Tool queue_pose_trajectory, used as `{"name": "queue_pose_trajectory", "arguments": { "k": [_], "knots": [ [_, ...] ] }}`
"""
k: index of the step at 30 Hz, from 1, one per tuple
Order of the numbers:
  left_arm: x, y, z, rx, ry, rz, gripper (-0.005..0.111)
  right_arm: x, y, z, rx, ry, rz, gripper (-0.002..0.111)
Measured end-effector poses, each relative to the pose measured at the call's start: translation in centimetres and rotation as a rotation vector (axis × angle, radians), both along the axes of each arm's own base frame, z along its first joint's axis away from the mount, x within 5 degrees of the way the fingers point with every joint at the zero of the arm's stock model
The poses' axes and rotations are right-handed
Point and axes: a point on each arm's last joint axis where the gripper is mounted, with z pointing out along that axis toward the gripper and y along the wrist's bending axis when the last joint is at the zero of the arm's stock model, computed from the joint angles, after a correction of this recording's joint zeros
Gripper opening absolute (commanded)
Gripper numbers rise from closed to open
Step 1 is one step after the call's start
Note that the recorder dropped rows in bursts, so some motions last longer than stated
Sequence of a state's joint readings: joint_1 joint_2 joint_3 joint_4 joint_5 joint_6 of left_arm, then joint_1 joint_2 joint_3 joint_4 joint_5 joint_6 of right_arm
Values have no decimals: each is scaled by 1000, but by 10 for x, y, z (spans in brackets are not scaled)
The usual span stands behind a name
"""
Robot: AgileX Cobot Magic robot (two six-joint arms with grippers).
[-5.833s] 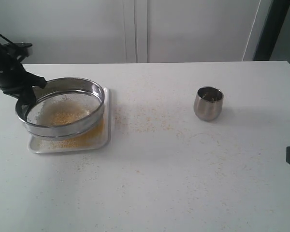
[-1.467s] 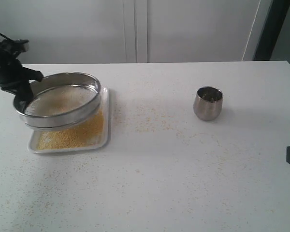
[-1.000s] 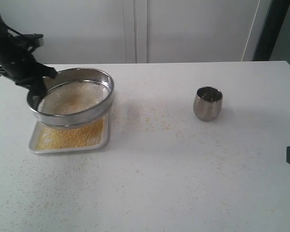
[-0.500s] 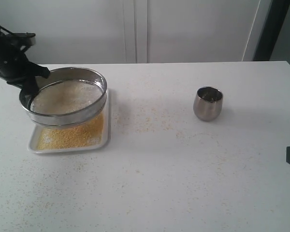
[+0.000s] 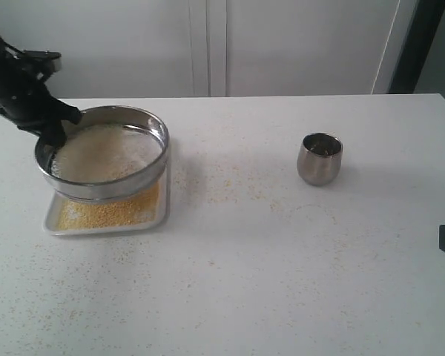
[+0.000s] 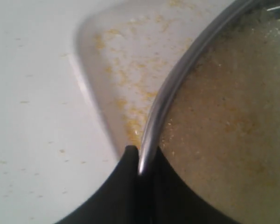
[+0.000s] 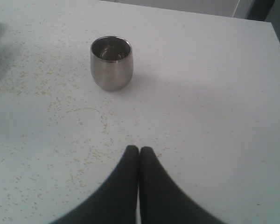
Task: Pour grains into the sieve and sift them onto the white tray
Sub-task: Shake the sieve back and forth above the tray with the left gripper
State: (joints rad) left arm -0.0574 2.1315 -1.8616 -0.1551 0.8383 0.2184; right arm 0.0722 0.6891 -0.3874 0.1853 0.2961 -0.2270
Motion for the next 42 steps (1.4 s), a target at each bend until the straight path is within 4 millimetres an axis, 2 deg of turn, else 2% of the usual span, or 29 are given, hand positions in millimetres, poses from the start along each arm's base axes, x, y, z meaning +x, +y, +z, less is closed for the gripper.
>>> {"name": "queue_pose_trajectory", "arguments": {
  "k": [1,2,3,5,6,7,9,10,11,14,18,22,24,29,31,35,37,40,42],
  "knots": [
    [-1,-2,1,-3,11,-4,0,0,0,0,0,0,0,0],
    [-1,5,4,-52,20,33,0,0,0,0,0,0,0,0],
    [1,21,8,-97,6,81,0,0,0,0,0,0,0,0],
    [3,25,9,-84,-27,57,0,0,0,0,0,0,0,0],
    [2,19,7,-57,-27,26,0,0,0,0,0,0,0,0],
    [0,4,6,-13,-16,-25,0,0,0,0,0,0,0,0],
    [-2,6,8,-39,0,8,0,0,0,0,0,0,0,0],
    [-1,13,11,-65,-3,39,0,0,0,0,0,0,0,0],
    [-1,30,16,-82,-18,77,0,0,0,0,0,0,0,0],
    [-5,41,16,-49,7,67,0,0,0,0,0,0,0,0],
    [-13,37,10,-42,50,36,0,0,0,0,0,0,0,0],
    [4,34,20,-51,-105,86,0,0,0,0,0,0,0,0],
    [8,36,26,-59,-106,99,0,0,0,0,0,0,0,0],
    [-15,31,11,-38,59,31,0,0,0,0,0,0,0,0],
    [-11,26,10,-10,-5,19,0,0,0,0,0,0,0,0],
    [7,29,23,29,-120,78,0,0,0,0,0,0,0,0],
    [2,31,23,33,-55,74,0,0,0,0,0,0,0,0],
    [-17,25,15,34,83,-20,0,0,0,0,0,0,0,0],
    [-16,19,15,33,42,-40,0,0,0,0,0,0,0,0]
  ]
}}
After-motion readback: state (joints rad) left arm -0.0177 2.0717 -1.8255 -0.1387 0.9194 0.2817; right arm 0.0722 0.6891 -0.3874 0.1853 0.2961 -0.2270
